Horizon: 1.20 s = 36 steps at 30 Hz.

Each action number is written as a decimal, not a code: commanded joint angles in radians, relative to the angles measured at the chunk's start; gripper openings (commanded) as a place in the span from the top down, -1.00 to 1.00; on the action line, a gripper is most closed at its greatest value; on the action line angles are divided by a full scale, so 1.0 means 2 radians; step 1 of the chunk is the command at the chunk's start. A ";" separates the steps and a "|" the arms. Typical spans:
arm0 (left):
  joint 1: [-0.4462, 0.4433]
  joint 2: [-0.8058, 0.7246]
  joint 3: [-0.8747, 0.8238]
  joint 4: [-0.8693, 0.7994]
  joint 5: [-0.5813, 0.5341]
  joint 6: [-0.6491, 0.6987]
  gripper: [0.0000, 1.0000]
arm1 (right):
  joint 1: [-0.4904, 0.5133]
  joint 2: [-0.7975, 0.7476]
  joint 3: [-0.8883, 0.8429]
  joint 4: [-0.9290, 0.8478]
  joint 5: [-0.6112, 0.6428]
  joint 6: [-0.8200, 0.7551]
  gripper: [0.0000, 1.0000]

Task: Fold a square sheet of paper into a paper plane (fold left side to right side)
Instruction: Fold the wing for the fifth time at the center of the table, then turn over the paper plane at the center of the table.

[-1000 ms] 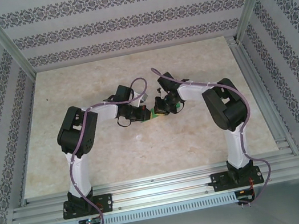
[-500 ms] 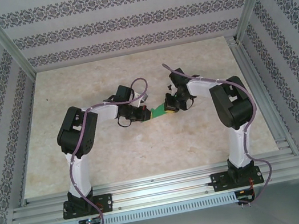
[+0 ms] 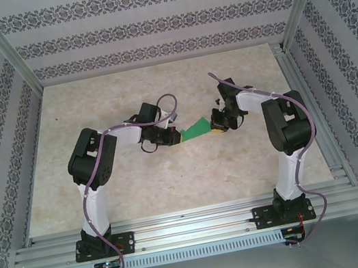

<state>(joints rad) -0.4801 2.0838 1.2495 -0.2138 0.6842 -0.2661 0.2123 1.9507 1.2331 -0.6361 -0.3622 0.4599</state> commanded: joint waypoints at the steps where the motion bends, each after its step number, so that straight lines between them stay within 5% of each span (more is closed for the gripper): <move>1: 0.004 -0.013 -0.020 -0.061 -0.056 0.016 1.00 | -0.022 -0.030 0.007 -0.058 0.111 -0.013 0.75; 4: 0.004 -0.031 -0.017 -0.064 -0.042 0.017 0.99 | -0.035 -0.057 0.013 -0.071 0.119 -0.029 0.73; 14: 0.020 -0.166 -0.008 -0.089 -0.050 0.022 0.27 | -0.002 -0.161 0.014 -0.052 0.073 -0.039 0.27; 19: 0.031 -0.151 0.003 -0.139 -0.078 0.082 0.26 | 0.017 -0.175 -0.009 -0.022 0.049 -0.034 0.09; 25: 0.033 -0.078 0.039 -0.127 -0.014 0.104 0.38 | 0.023 -0.153 -0.018 0.009 0.003 -0.083 -0.04; 36: 0.008 0.014 0.134 -0.174 -0.011 0.154 0.39 | 0.023 -0.131 0.006 -0.010 0.006 -0.105 -0.06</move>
<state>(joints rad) -0.4385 2.0792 1.4727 -0.5018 0.6422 -0.0216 0.2535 1.6936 1.2289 -0.6689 -0.3321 0.2718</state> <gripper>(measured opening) 0.308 0.528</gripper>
